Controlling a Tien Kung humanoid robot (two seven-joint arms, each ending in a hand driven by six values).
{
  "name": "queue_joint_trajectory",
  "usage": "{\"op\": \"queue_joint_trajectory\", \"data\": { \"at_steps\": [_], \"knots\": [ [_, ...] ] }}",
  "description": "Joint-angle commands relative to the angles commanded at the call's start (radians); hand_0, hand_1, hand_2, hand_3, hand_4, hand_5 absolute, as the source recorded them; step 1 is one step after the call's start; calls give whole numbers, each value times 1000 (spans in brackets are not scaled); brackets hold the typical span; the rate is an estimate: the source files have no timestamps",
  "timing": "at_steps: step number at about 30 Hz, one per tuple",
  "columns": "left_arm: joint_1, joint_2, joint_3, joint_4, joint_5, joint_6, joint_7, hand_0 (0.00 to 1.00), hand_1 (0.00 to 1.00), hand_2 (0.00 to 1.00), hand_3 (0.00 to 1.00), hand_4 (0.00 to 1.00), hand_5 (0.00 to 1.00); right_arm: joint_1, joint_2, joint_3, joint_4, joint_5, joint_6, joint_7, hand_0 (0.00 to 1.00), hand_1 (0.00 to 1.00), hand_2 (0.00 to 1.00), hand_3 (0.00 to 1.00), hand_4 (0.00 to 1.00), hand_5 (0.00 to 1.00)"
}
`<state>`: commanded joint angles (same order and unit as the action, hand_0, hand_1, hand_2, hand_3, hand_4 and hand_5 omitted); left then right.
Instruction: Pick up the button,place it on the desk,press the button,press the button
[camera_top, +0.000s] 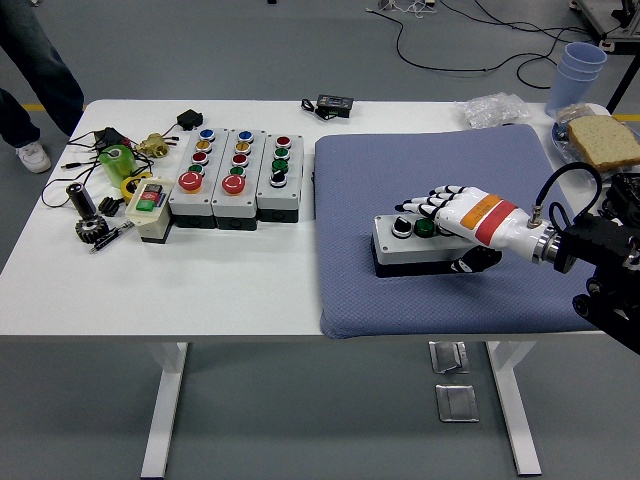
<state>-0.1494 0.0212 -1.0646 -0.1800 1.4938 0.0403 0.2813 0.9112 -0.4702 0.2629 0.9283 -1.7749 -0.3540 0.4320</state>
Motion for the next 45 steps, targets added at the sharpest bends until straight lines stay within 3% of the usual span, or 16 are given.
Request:
{"op": "queue_joint_trajectory", "data": {
  "at_steps": [7, 8, 13, 14, 16, 19, 20, 23, 25, 26, 37, 45],
  "knots": [
    [3, 0, 5, 0, 2, 0, -2, 666, 659, 662, 594, 347, 920, -70, -65, 123, 153, 24, 36, -50, 931, 867, 980, 998, 927, 26],
    [4, 1, 5, 0, 0, 0, -2, 666, 659, 662, 594, 347, 916, -89, -76, 154, 178, 19, 54, -68, 863, 815, 973, 929, 852, 10],
    [1, 2, 3, 0, -2, 2, -4, 666, 659, 662, 594, 347, 916, -160, -115, 266, 262, 46, 67, -134, 863, 815, 973, 929, 852, 10],
    [0, 2, 2, 0, -3, 2, -4, 665, 659, 663, 594, 347, 916, -176, -124, 286, 283, 56, 58, -158, 606, 517, 787, 883, 744, 64],
    [-1, 3, -2, 0, -2, 3, -4, 665, 659, 663, 594, 347, 916, -202, -137, 313, 317, 93, 54, -199, 606, 517, 787, 883, 744, 64],
    [-4, 3, -1, 0, -1, 3, -4, 665, 659, 663, 594, 347, 916, -231, -151, 337, 349, 118, 103, -233, 606, 517, 787, 883, 744, 64],
    [-4, 3, -1, 0, 0, 2, -4, 665, 659, 663, 594, 347, 916, -235, -153, 340, 352, 118, 117, -234, 310, 187, 437, 844, 629, 104],
    [-6, 4, 1, 0, -1, 2, -4, 665, 659, 663, 594, 347, 916, -262, -165, 365, 372, 88, 190, -240, 310, 187, 437, 844, 629, 104],
    [-7, 4, 2, 0, -3, 3, -5, 665, 659, 663, 594, 347, 916, -273, -169, 376, 382, 73, 210, -246, 310, 187, 437, 844, 629, 104],
    [-8, 4, 2, 0, -3, 3, -5, 665, 659, 663, 594, 347, 916, -278, -170, 382, 387, 66, 212, -248, 208, 14, 313, 771, 592, 89],
    [-13, 4, 7, 0, -4, 2, -5, 665, 659, 662, 594, 347, 916, -284, -161, 417, 392, 12, 219, -266, 167, 2, 267, 713, 580, 67],
    [-14, 4, 5, 0, -3, 2, -5, 665, 659, 662, 594, 346, 918, -277, -149, 411, 344, -14, 234, -284, 158, 2, 241, 684, 584, 71]
  ]
}}
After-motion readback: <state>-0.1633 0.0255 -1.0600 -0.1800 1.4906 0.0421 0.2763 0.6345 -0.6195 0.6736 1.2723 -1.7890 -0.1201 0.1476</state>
